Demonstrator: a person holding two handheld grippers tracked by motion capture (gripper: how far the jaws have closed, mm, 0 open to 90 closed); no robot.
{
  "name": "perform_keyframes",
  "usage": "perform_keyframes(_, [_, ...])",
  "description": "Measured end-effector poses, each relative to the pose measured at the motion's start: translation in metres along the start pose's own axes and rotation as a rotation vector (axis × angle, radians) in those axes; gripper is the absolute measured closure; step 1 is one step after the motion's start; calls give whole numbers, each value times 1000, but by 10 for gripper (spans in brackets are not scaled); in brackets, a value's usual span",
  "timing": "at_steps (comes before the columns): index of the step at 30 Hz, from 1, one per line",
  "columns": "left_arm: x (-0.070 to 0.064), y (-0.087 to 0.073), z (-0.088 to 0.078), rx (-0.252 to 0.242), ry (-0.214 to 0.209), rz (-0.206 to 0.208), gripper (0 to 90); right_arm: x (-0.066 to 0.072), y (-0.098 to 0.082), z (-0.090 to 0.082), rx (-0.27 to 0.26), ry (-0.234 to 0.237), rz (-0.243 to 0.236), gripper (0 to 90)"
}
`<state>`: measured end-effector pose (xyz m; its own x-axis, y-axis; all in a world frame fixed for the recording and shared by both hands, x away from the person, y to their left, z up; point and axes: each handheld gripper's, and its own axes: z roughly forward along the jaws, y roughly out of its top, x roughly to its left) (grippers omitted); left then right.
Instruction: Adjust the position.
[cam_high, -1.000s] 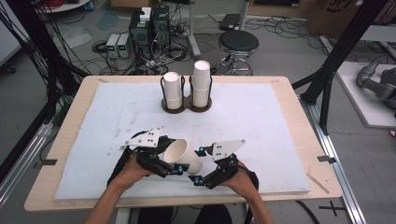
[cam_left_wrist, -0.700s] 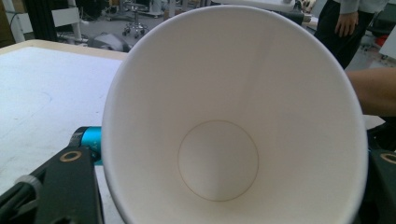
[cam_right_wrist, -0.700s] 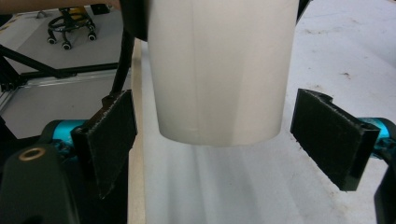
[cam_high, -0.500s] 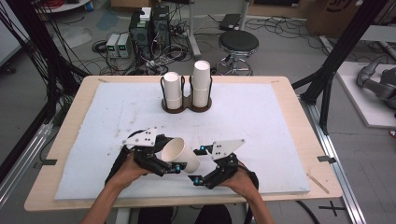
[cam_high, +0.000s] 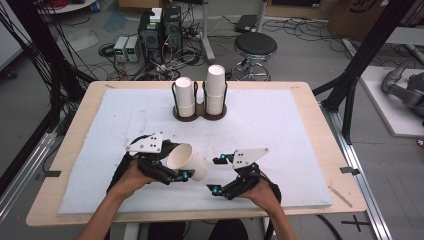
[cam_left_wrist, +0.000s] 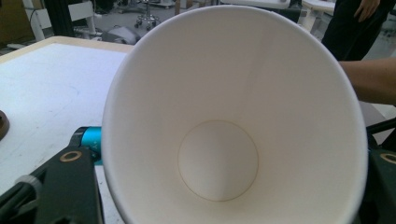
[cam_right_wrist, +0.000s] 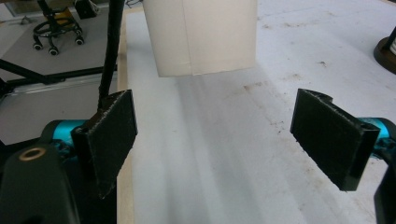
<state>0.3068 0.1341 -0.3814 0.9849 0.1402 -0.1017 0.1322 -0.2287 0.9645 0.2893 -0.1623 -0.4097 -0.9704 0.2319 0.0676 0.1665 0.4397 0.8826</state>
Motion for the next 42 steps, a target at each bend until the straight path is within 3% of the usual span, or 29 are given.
perform_keyframes(7, [1,2,-4,6,10,6,273,-3,-2,-5,-3,-19,13,153])
perform_keyframes(17, [6,5,-7,30,31,11,274,-16,-17,-29,-23,-116,70,153])
perform_keyframes(22, [9,4,-8,59,49,14,275,-22,-27,-42,-29,-181,114,153])
perform_keyframes(28, [14,5,-7,86,71,13,275,-31,-43,-55,-25,-306,159,153])
perform_keyframes(37, [17,15,-9,135,87,35,276,-39,-62,-63,-2,-439,219,153])
perform_keyframes(42, [18,19,-9,155,89,47,276,-41,-71,-67,-7,-477,249,153])
